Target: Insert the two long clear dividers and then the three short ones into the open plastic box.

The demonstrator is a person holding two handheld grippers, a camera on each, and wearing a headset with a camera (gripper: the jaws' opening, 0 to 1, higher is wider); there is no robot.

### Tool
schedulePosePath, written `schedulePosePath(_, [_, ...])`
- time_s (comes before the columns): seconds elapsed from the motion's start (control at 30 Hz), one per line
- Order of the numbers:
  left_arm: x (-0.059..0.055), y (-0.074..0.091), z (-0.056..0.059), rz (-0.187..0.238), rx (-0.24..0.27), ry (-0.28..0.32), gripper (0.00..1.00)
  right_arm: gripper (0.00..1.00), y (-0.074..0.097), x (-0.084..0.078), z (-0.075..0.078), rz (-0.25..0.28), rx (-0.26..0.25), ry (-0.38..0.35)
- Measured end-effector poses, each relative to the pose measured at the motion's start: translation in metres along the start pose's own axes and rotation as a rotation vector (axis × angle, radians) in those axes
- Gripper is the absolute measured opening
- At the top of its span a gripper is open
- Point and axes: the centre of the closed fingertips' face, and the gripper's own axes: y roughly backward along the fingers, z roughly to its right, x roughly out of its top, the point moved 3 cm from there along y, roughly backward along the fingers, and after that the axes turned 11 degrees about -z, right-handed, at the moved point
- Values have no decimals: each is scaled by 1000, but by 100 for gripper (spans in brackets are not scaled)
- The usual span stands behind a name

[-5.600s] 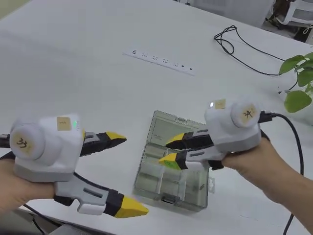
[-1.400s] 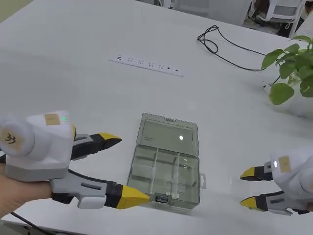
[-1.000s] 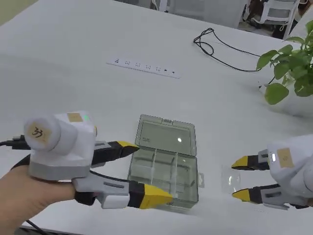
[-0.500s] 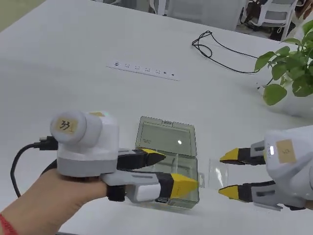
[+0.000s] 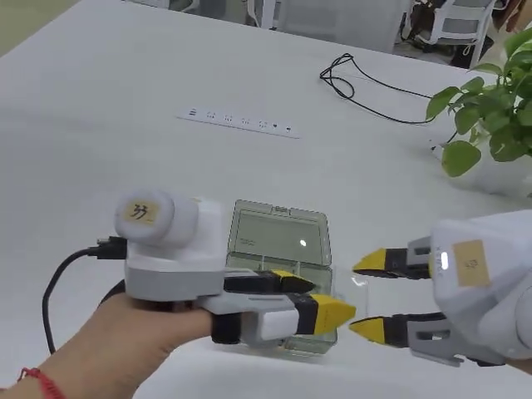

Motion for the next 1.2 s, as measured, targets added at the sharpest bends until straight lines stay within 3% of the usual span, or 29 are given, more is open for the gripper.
schedulePosePath(0.47, [-3, -4, 5, -5, -46, 34, 6, 33, 4, 8, -5, -4, 0, 18])
schedulePosePath(0.9, [-5, -7, 7, -23, -62, 55, 0, 33, 3, 7, -6, -21, -3, 32])
schedulePosePath(1.2, [-6, -6, 6, -1, -61, 132, 0, 33, 4, 8, -7, -30, -23, 60])
